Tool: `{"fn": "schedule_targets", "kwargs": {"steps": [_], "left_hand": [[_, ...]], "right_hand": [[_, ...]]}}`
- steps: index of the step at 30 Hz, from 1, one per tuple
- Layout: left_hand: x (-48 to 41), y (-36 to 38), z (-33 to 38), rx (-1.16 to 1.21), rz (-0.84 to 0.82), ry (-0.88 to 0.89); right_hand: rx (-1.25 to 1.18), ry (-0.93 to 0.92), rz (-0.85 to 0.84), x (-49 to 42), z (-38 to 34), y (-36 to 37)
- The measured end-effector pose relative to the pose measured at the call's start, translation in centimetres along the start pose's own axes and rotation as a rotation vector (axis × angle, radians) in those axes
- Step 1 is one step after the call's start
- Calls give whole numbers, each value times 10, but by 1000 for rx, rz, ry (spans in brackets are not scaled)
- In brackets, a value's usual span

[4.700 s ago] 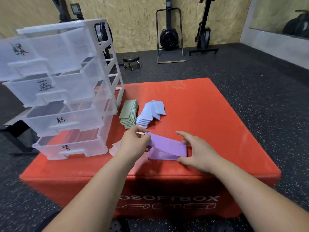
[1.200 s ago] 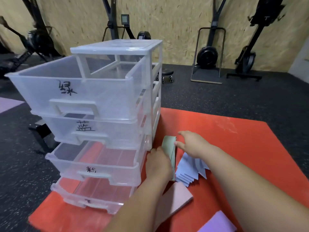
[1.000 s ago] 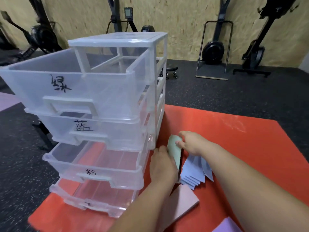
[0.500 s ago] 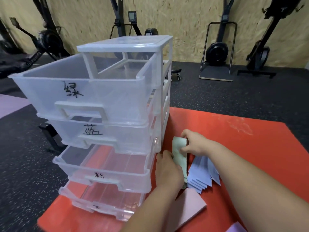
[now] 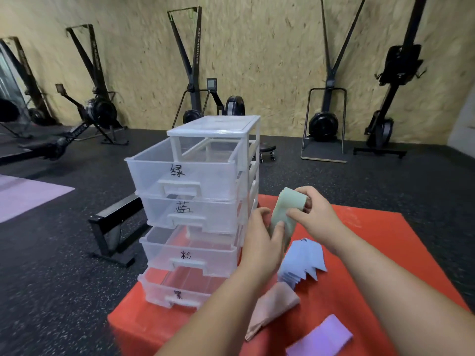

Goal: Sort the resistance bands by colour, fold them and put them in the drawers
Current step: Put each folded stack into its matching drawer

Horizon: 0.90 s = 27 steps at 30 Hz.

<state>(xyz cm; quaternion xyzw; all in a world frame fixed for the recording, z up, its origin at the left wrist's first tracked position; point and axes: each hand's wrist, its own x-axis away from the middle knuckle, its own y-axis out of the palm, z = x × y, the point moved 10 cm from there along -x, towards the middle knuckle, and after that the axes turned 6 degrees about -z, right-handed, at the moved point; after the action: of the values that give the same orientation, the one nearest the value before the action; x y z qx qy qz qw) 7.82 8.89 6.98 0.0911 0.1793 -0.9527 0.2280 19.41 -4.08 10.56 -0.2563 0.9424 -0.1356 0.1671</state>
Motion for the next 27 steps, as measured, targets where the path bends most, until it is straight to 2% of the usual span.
{"fn": "schedule_targets", "kwargs": {"steps": [3,8,10,15,18,22,27], "left_hand": [[13,-11,32,52,-18,58],[42,-30,79,194,-236,57],[55,-43,96,244,-276,62],[84,-98,120,292,-149,72],[94,-129,119,331,-60,61],[100,-163,117,482,65,60],[95,-197,120,482,47,80]], "right_hand": [[-49,-24,-29,35,-39,-11],[-139,-39,-99,86,-88,-13],[-205,-48,-121,103,-106,-6],[-336,-37,-164,134,-142,33],[-294,-38,-221,146,-161,64],[-241,-82,-216,147,-183,85],[-161,-109,-211,116,-214,96]]}}
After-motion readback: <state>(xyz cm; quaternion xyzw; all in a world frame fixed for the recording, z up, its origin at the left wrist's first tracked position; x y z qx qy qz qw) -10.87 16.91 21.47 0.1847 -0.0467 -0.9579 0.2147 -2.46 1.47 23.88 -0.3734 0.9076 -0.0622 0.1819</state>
